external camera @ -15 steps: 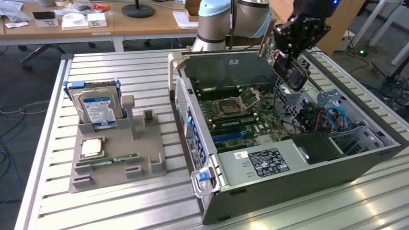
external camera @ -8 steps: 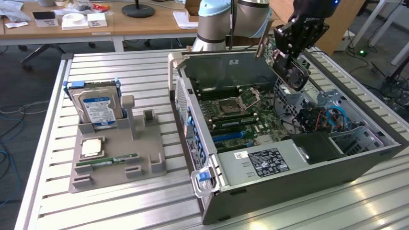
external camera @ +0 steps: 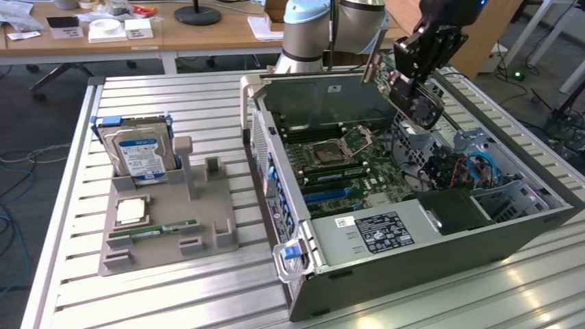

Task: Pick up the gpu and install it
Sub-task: 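Insert the gpu into the slot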

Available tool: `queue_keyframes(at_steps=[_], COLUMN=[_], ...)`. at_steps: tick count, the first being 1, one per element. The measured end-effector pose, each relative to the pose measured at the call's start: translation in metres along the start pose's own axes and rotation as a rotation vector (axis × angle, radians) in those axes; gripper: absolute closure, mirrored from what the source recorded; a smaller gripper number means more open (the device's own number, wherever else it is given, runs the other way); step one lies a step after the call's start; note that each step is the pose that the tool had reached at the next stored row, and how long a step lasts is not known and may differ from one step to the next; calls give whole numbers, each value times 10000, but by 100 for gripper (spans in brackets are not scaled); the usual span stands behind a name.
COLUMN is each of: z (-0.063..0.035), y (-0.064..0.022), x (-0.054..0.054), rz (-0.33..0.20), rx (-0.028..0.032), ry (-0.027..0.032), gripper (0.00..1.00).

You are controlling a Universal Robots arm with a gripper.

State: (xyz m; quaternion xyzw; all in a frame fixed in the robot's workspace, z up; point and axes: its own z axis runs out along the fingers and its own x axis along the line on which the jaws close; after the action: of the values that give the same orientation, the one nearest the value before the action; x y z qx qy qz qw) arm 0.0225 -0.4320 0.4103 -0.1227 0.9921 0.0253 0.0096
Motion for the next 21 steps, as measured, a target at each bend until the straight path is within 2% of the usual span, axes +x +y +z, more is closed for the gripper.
queue_keyframes(at_steps=[21], z=[0], y=[0], x=[0], rz=[-2354], rx=[-55], ry=[97], gripper=[74])
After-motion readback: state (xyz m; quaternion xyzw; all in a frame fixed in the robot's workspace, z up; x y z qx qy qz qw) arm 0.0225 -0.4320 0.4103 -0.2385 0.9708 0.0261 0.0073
